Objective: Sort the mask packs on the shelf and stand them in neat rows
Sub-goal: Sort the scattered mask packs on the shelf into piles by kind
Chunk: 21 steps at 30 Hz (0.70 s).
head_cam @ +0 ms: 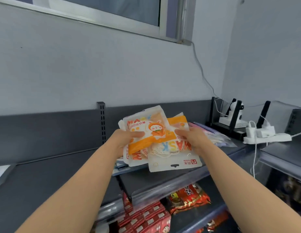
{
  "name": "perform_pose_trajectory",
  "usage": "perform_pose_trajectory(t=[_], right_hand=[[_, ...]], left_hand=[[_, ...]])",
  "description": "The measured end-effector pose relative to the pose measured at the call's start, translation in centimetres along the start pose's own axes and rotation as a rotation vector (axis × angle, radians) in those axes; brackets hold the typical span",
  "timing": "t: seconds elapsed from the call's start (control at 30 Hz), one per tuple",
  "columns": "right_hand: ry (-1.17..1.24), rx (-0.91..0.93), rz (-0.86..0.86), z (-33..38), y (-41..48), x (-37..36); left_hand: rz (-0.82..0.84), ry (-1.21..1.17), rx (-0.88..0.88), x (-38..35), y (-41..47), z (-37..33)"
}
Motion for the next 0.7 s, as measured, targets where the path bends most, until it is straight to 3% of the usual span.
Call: perform_pose_trajectory(t=[0.23, 0.47, 0.7], right_hand=[[-0.122, -0.012, -0.064, 1.4, 7.8, 2.3], [-0.281, -0.066, -0.099, -0.8, 14.6, 3.7], [-0.502, -0.041, -0.105, -1.3, 18.7, 4.9]], left_hand=[[0.000, 0.036, 0.019, -2.9, 8.5, -2.3], [-0.004, 0.091, 0.162, -5.2, 15.2, -0.1], [-0.212, 0.305, 0.183, -6.8, 17.2, 0.1]])
Point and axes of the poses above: each hand's wrist, its own y-axis towards the middle knuckle, its own x-axis out of the back of the hand, z = x × y, the point moved 6 cm from there along y, towards the middle knuckle, and after that the axes turned 12 degrees about y, right-handed, at the moved point
